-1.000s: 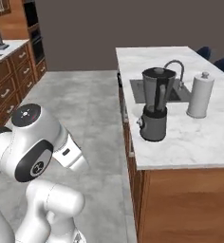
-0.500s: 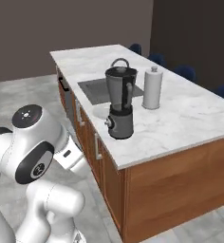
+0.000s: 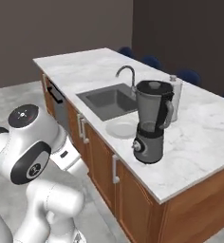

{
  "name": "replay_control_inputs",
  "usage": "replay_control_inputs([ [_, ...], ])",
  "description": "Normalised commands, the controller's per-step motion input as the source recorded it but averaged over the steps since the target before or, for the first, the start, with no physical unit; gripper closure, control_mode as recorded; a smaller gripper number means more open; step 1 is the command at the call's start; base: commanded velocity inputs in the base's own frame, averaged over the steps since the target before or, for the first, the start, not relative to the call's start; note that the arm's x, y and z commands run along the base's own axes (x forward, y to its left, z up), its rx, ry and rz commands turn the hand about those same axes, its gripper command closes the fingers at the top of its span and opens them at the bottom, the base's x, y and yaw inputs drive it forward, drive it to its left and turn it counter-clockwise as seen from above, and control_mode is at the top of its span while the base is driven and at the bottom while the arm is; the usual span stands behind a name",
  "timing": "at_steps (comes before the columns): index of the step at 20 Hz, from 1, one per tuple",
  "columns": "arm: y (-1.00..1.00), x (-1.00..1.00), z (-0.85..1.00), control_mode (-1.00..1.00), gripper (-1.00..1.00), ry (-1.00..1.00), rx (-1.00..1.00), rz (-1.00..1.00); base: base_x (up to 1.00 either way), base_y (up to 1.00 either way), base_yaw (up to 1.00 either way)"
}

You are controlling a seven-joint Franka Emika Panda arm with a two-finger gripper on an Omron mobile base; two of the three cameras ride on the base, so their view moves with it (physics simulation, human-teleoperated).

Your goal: Pick the peach and apple from the fridge and place them on the plate next to the blender to make a fruit smoothie.

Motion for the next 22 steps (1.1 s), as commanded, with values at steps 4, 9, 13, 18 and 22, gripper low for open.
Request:
replay_control_inputs([
  [4,0.0,0.0,0.0,1.0,1.0,0.0,0.0,0.0,0.77,0.66,-0.33],
  [9,0.0,0.0,0.0,1.0,1.0,0.0,0.0,0.0,0.44,0.45,-0.41],
  [13,0.0,0.0,0.0,1.0,1.0,0.0,0.0,0.0,0.38,0.21,-0.52],
  [18,0.0,0.0,0.0,1.0,1.0,0.0,0.0,0.0,0.5,0.53,-0.46],
  [22,0.0,0.0,0.0,1.0,1.0,0.0,0.0,0.0,0.55,0.86,-0.27],
])
